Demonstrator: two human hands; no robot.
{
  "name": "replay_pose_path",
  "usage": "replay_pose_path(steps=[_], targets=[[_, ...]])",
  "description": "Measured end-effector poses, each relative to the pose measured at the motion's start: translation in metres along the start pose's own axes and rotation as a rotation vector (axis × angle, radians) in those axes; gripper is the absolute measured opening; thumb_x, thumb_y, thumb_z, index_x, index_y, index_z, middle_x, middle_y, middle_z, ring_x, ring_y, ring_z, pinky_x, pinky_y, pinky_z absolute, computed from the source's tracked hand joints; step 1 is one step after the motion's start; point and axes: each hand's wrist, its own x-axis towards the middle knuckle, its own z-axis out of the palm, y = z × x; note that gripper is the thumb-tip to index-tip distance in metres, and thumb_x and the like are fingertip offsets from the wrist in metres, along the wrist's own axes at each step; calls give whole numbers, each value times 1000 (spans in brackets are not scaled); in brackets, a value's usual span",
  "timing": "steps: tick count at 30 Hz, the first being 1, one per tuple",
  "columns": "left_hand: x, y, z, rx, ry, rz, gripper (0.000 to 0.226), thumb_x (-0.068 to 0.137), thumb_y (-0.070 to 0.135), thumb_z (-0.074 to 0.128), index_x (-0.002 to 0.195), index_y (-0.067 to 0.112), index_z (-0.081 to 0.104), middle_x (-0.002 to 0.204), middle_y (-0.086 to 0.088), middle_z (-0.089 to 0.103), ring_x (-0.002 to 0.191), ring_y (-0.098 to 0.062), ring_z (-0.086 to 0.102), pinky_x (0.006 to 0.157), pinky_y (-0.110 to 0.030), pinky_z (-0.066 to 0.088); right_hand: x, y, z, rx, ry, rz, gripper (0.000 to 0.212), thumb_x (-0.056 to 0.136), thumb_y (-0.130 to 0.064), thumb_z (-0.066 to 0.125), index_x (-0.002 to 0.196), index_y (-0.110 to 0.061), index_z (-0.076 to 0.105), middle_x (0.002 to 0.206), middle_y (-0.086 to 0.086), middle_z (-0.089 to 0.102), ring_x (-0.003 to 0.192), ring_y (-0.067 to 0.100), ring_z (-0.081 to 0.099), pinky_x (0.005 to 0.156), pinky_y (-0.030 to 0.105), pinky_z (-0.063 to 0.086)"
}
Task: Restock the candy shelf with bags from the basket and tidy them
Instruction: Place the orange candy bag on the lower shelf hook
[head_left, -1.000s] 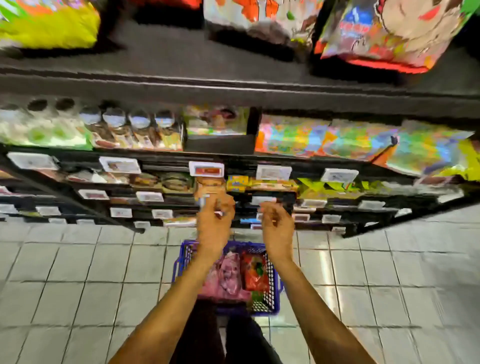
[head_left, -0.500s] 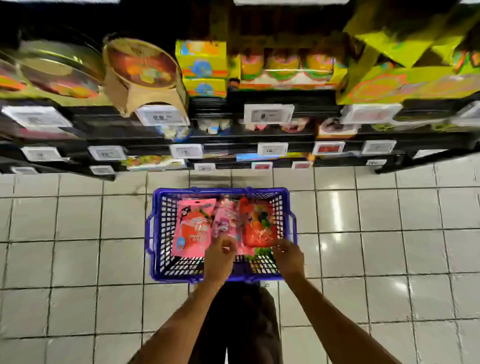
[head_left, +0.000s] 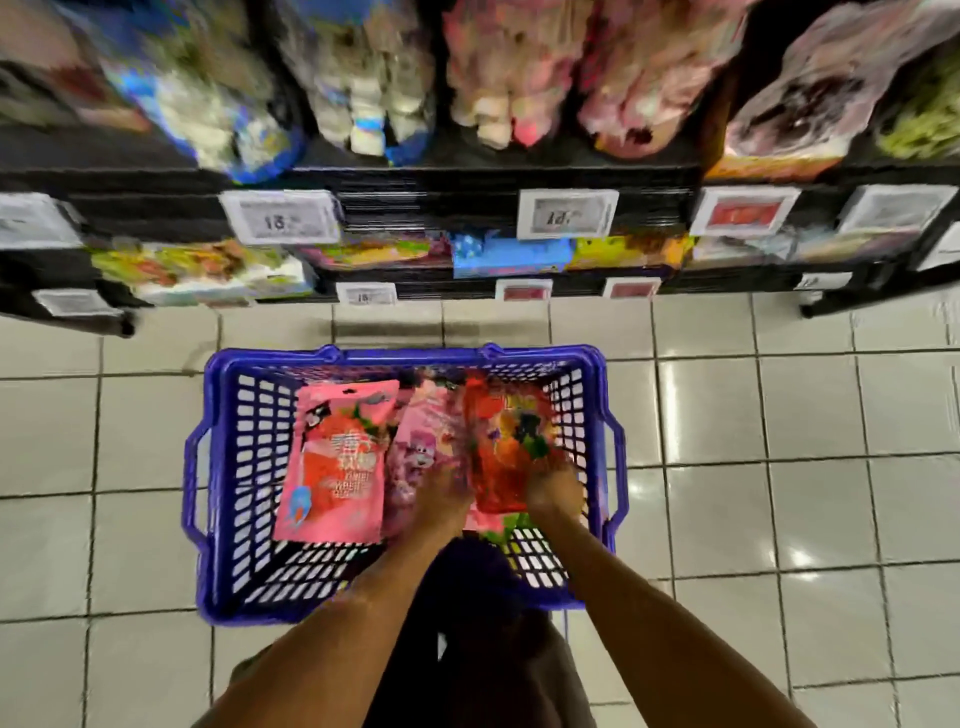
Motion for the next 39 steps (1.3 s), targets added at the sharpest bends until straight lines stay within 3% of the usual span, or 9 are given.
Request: replay_pose_path(steps=[4, 8, 18, 22, 26, 29, 34, 36, 39], targets=[[5, -1, 27, -90, -46, 16, 49, 88, 5, 67, 134, 6, 52, 126, -12, 62, 117, -25, 58, 95, -27, 43, 7, -3, 11, 70, 8, 81, 52, 96, -46, 49, 126, -4, 48, 123, 20, 63, 110, 37, 62, 92, 43, 50], [7, -8, 28, -146, 81, -66, 47, 87, 19, 71, 131, 10, 56, 118, -9, 66, 110, -24, 63, 93, -34, 50, 15, -4, 1, 155, -116, 172, 60, 97, -57, 41, 99, -3, 66, 96, 13, 70, 73, 25, 63, 60, 29, 45], [-54, -25, -42, -336, 186, -253, 28, 95, 12, 60, 120, 3, 66, 124, -16, 65, 102, -16, 59, 87, -21, 42, -82, -17, -18, 398, -137, 168, 46, 89, -55, 58, 112, -16, 66, 104, 10, 72, 89, 26, 67, 81, 34, 52], [-139, -3, -89, -563, 198, -235, 20, 93, 10, 62, 111, 3, 69, 113, -22, 69, 105, -35, 65, 101, -46, 48, -158, -47, -68, 658, -186, 129, 42, 83, -47, 71, 108, -15, 62, 98, 9, 73, 87, 27, 70, 80, 40, 58], [-239, 51, -148, -655, 228, -84, 7, 80, 28, 76, 87, 30, 77, 93, -7, 75, 87, -25, 72, 81, -41, 59, -235, -93, -132, 716, -237, -34, 68, 81, -44, 75, 137, -17, 46, 126, 7, 63, 113, 30, 63, 98, 48, 51], [-292, 94, -188, -790, 213, 34, 42, 87, -6, 61, 68, 26, 80, 70, 5, 75, 62, -6, 70, 58, -21, 58, -281, -127, -182, 782, -251, -222, 41, 87, -20, 72, 125, -11, 60, 120, 16, 67, 102, 23, 64, 93, 39, 53], [-382, 181, -252, -861, 200, 326, 50, 86, -21, 49, 100, 22, 71, 97, -1, 72, 90, -15, 67, 88, -32, 53, -366, -175, -274, 875, -286, -438, 45, 81, -36, 71, 124, -20, 66, 108, 0, 74, 100, 17, 69, 88, 38, 56], [-414, 214, -275, -906, 185, 417, 49, 86, -16, 53, 115, 24, 58, 103, -1, 70, 89, -14, 68, 81, -31, 57, -396, -194, -302, 889, -237, -544, 34, 90, -23, 66, 124, -18, 65, 116, 5, 71, 106, 21, 66, 96, 42, 52], [-452, 263, -301, -882, 188, 579, 54, 87, -7, 57, 127, 28, 48, 107, 6, 70, 85, -6, 70, 70, -23, 57, -442, -224, -341, 876, -123, -768, 27, 90, -14, 67, 111, -31, 63, 108, -8, 70, 93, -7, 62, 85, 12, 47]])
